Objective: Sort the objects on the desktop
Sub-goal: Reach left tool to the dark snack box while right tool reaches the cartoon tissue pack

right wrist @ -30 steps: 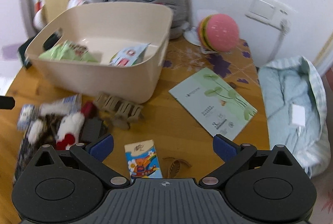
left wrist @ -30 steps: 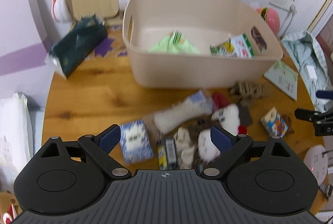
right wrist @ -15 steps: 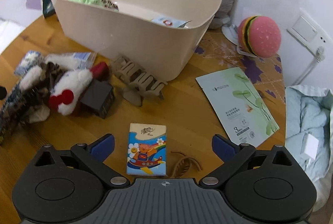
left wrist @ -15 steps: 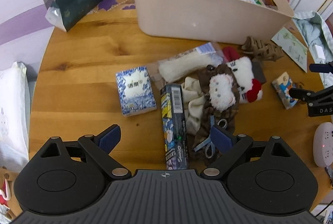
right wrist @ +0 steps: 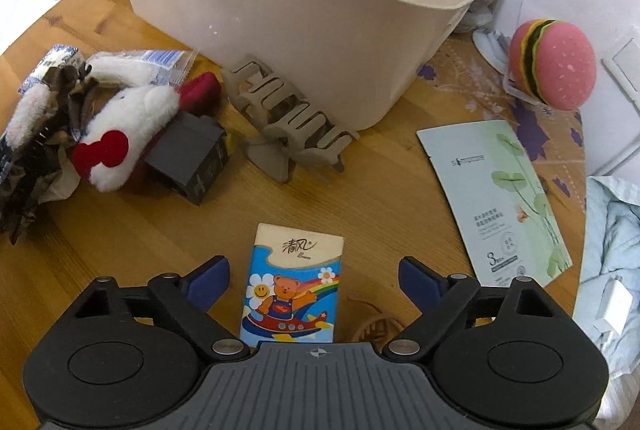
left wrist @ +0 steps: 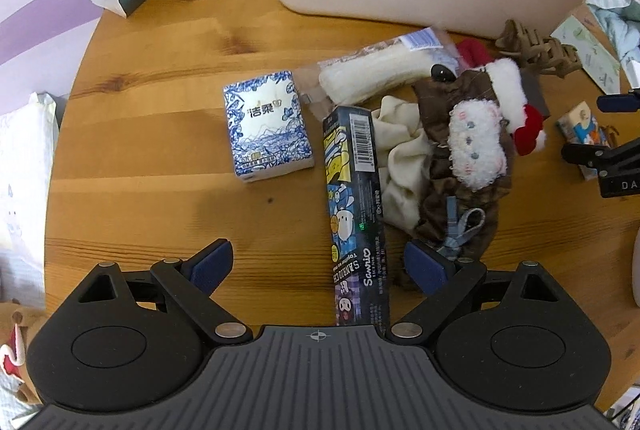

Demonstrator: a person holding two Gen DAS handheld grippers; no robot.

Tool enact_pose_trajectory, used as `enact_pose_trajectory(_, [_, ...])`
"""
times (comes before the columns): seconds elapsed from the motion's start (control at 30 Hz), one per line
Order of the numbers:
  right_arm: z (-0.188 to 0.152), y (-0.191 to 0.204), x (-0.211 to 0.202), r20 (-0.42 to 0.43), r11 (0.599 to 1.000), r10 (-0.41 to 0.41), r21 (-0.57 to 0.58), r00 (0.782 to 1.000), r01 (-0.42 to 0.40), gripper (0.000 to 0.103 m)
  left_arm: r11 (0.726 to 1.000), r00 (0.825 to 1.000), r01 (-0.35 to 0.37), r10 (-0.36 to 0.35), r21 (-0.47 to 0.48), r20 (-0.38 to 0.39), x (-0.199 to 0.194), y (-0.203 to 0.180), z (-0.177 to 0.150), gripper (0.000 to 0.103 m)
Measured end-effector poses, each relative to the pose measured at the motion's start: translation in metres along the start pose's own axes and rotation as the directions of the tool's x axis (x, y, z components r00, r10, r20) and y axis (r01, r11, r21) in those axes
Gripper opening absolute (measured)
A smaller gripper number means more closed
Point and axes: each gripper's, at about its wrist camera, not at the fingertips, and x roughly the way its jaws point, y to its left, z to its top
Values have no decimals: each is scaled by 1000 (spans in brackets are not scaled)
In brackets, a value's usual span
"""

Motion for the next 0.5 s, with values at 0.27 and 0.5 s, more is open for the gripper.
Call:
enact_pose_trajectory(0.27, [1, -1, 2, 12, 998, 54, 23, 998, -54, 72, 1000, 999, -5, 6, 8, -52, 15, -3, -2, 88])
enact_pose_trajectory(0.5, [-2, -4, -1, 24, 988, 115, 97, 993, -117, 47, 999, 999, -30, 30, 23, -22, 9, -4, -2, 59])
